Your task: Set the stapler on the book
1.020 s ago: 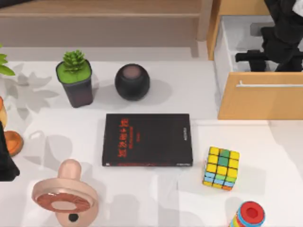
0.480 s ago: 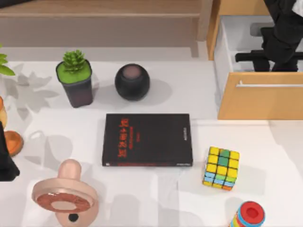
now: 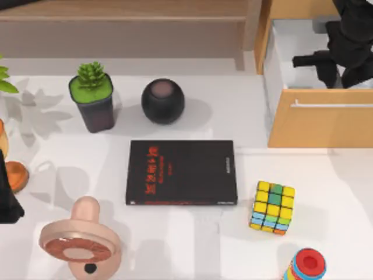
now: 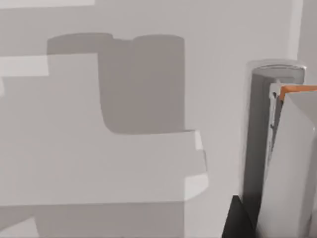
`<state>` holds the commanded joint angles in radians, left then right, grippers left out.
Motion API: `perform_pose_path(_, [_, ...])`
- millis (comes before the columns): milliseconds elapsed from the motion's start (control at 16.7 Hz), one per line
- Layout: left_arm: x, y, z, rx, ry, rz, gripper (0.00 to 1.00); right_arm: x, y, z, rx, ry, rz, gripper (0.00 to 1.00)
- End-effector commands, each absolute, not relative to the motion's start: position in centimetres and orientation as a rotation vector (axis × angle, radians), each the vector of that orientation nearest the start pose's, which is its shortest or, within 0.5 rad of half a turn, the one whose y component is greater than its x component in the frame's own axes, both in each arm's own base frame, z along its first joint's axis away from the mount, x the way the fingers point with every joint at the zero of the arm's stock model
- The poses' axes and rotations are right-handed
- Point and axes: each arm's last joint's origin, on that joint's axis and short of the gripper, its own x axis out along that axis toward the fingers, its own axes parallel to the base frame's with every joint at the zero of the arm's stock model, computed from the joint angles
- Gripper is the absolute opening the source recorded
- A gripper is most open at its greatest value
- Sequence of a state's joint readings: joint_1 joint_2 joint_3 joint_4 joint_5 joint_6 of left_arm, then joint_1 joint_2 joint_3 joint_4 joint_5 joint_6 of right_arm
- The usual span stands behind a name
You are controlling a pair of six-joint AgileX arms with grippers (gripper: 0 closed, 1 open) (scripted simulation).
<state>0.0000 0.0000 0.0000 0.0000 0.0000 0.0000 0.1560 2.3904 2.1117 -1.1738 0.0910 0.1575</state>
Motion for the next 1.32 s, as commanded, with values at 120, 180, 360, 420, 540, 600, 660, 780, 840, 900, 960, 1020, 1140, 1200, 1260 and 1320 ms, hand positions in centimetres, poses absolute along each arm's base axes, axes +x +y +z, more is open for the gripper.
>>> perform_pose_path(120, [10.6,-0.1,16.0,0.0,0.0,0.0,1.0,46.7,8.6,20.5,-0.074,1.384,-0.109,0.0])
perform_pose_path(180, [10.6,-0.1,16.0,0.0,0.0,0.0,1.0,46.1,9.2,22.3,-0.077,1.343,-0.139,0.0])
perform_pose_path(360, [10.6,-0.1,16.0,0.0,0.0,0.0,1.0,43.9,11.8,27.8,-0.059,1.208,-0.209,0.0])
perform_pose_path(420, [10.6,-0.1,16.0,0.0,0.0,0.0,1.0,43.0,12.7,29.4,-0.045,1.167,-0.224,0.0])
perform_pose_path(540, [10.6,-0.1,16.0,0.0,0.0,0.0,1.0,41.1,14.6,32.1,-0.01,1.097,-0.242,0.0])
perform_pose_path(600, [10.6,-0.1,16.0,0.0,0.0,0.0,1.0,40.2,15.6,33.1,0.009,1.072,-0.245,0.0])
perform_pose_path(660, [10.6,-0.1,16.0,0.0,0.0,0.0,1.0,39.4,16.5,33.9,0.027,1.053,-0.245,0.0])
perform_pose_path(780, [10.6,-0.1,16.0,0.0,0.0,0.0,1.0,38.1,18.6,34.5,0.056,1.039,-0.236,0.0])
perform_pose_path(840, [10.6,-0.1,16.0,0.0,0.0,0.0,1.0,37.6,19.7,34.4,0.065,1.044,-0.227,0.0])
perform_pose_path(900, [10.6,-0.1,16.0,0.0,0.0,0.0,1.0,37.2,21.0,34.0,0.069,1.056,-0.215,0.0])
perform_pose_path(960, [10.6,-0.1,16.0,0.0,0.0,0.0,1.0,36.9,22.3,33.3,0.07,1.076,-0.2,0.0])
perform_pose_path(1020, [10.6,-0.1,16.0,0.0,0.0,0.0,1.0,36.5,23.7,32.4,0.066,1.103,-0.182,0.0])
perform_pose_path(1140, [10.6,-0.1,16.0,0.0,0.0,0.0,1.0,35.8,26.6,30.1,0.052,1.167,-0.142,0.0])
perform_pose_path(1200, [10.6,-0.1,16.0,0.0,0.0,0.0,1.0,35.5,28.1,28.8,0.043,1.202,-0.12,0.0])
perform_pose_path(1260, [10.6,-0.1,16.0,0.0,0.0,0.0,1.0,35.1,29.5,27.5,0.035,1.239,-0.098,0.0])
perform_pose_path(1320, [10.6,-0.1,16.0,0.0,0.0,0.0,1.0,34.8,30.7,26.1,0.028,1.276,-0.077,0.0])
